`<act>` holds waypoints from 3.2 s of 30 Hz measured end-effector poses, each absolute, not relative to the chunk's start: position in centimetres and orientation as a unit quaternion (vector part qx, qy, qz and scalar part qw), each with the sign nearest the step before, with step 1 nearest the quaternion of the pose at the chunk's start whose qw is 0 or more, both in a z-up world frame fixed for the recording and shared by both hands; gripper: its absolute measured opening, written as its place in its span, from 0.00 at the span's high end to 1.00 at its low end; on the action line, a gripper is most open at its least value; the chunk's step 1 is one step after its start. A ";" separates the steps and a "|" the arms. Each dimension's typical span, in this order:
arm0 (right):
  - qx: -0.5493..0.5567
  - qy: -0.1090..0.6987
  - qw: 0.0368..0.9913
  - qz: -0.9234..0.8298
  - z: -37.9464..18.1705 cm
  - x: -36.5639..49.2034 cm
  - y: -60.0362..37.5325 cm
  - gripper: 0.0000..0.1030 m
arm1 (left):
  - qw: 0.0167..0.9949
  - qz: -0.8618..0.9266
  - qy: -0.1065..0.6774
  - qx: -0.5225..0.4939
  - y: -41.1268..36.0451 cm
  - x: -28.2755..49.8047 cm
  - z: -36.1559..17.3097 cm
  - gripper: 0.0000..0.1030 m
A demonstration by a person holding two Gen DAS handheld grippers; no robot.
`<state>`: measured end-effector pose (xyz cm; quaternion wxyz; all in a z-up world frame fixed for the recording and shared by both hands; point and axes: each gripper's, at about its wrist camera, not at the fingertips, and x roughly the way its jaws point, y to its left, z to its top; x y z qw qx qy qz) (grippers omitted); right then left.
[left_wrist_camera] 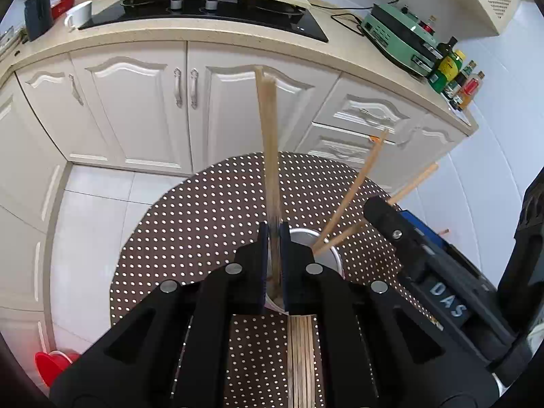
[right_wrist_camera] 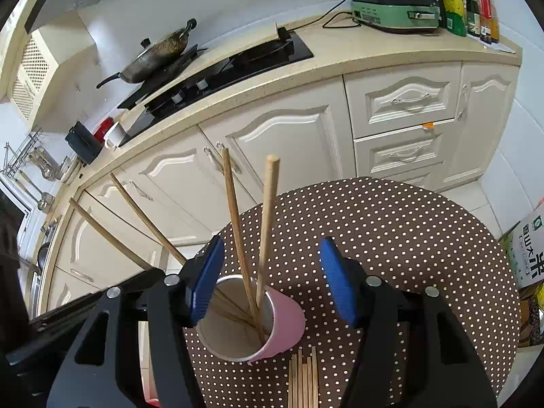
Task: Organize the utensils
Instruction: 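Open the right gripper over the cup while the left gripper releases its chopstick, then withdraw both open grippers from the cup back to the chopstick row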
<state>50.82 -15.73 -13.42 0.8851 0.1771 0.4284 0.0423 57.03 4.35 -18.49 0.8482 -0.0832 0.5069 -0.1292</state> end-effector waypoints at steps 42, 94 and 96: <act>0.126 0.413 0.901 0.042 -9.6 43.9 -17.9 0.10 | 0.890 -0.086 0.447 -0.037 4.8 49.3 -13.6 0.39; 0.089 0.488 0.866 0.061 -23.2 33.9 -17.7 0.32 | 0.817 -0.112 0.565 -0.027 3.8 38.9 -27.6 0.30; 0.085 0.498 0.860 0.069 -23.8 34.1 -17.3 0.36 | 0.815 -0.112 0.568 -0.026 3.9 39.1 -28.0 0.30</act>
